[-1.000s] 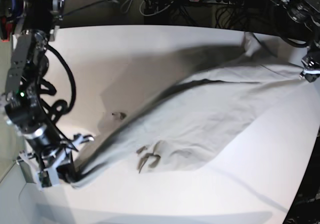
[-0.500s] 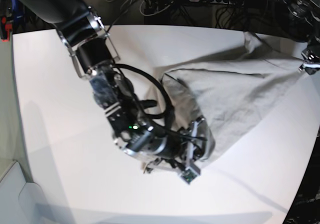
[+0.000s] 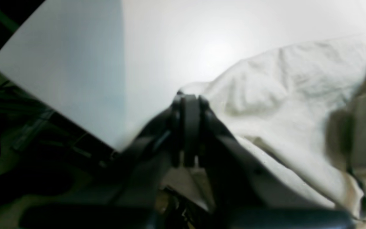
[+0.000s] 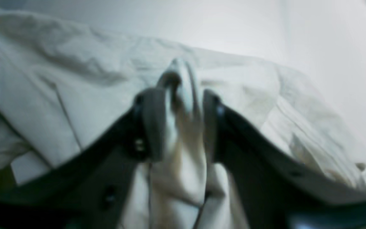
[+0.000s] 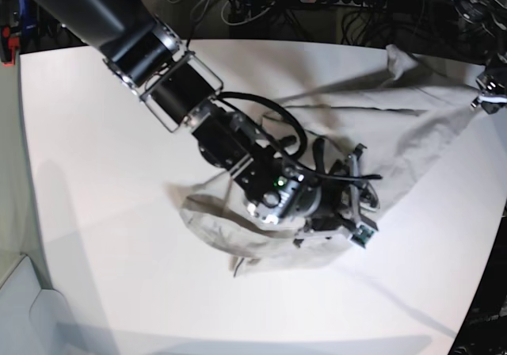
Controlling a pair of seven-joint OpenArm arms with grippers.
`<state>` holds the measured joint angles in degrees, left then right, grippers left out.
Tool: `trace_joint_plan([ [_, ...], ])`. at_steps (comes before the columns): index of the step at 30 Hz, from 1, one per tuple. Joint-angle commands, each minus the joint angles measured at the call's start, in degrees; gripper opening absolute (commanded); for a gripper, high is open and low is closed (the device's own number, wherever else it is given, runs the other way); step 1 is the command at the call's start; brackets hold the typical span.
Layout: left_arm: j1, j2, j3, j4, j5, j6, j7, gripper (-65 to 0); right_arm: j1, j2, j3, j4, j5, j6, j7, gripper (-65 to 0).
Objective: Layout the t-shirt on the table in an organized manner, then fold the t-shirt properly
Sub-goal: 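Swing the held fabric with the right gripper across toward the left gripper, then release the fabric and grasp the t-shirt edge with the right gripper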
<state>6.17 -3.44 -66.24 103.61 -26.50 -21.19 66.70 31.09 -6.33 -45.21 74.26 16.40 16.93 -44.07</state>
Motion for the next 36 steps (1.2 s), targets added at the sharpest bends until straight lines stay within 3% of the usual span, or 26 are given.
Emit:
trace_joint_plan([
  [1,-0.42,-0.82,0.00,1.05,-0.80,-0.04,-0.98,-64.7,1.48,0.13,0.42,1.30,0.17,-0.09,1.31,-37.2],
  [3,-0.59,-0.82,0.00,1.05,-0.80,-0.04,-0.98,-64.7,1.66,0.57,0.68,1.92,0.17,-0.09,1.31,-30.3],
  [7,-0.50,-0.82,0.00,1.05,-0.88,-0.04,-0.98,-64.7,1.57,6.99,1.91,9.30,0.17,-0.09,1.31,-23.8],
  [11,-0.59,-0.82,0.17,0.96,-1.06,-0.04,-0.98,-64.7,-0.19,12.26,10.35,14.31,0.17,-0.09,1.31,-22.9],
  [15,-0.77,-0.82,0.08,0.87,-1.15,-0.04,-0.98,-64.7,-2.92,16.22,20.11,12.11,0.17,0.08,1.31,-22.9],
  [20,-0.86,-0.82,0.08,0.87,-1.15,-0.04,-0.98,-64.7,-7.14,20.70,24.60,8.16,0.26,0.08,1.83,-23.1],
  [25,-0.86,0.32,0.08,0.87,-1.15,-0.04,-0.98,-64.7,-10.48,21.84,28.11,7.98,0.26,0.08,1.83,-23.1],
  [36,-0.68,1.46,0.00,1.05,-1.15,-0.04,-0.98,-64.7,-11.36,21.58,28.20,6.31,0.26,0.17,1.83,-22.8],
])
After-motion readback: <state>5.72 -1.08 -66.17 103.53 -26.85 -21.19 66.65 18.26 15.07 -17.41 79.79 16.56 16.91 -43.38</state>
